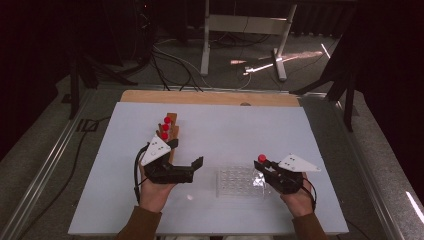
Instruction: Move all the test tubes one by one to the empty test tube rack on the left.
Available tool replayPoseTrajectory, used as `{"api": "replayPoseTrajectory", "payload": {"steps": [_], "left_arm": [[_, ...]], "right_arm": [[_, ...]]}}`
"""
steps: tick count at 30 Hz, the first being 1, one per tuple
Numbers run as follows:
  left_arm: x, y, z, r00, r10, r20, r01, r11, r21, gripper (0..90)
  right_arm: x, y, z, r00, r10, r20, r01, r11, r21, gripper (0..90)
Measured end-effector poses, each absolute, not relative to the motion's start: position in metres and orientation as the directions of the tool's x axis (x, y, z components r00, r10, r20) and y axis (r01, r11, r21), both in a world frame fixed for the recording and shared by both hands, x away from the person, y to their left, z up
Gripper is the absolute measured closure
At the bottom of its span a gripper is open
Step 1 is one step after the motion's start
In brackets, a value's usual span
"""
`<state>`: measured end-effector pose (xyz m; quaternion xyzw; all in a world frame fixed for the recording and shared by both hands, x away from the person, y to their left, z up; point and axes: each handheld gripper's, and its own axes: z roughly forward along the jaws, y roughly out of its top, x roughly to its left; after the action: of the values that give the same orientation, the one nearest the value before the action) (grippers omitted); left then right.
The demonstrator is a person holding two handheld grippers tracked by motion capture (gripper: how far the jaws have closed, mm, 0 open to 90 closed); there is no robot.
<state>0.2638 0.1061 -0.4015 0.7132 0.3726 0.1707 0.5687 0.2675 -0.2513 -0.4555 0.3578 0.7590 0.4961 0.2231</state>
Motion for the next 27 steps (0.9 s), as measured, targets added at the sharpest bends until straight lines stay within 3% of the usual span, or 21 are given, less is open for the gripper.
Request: {"api": "replayPoseTrajectory", "payload": {"steps": [13,27], "left_arm": [[0.262,0.076,-0.387,0.735,0.661,-0.153,0.307,-0.123,0.944,3.0],[0.263,0.034,-0.385,0.801,0.577,-0.156,0.308,-0.174,0.935,8.4]], "right_arm": [[0.255,-0.248,-0.426,-0.648,0.762,0.005,0.264,0.218,0.940,74.6],[0.247,-0.226,-0.417,-0.735,0.677,0.023,0.265,0.256,0.930,74.5]]}}
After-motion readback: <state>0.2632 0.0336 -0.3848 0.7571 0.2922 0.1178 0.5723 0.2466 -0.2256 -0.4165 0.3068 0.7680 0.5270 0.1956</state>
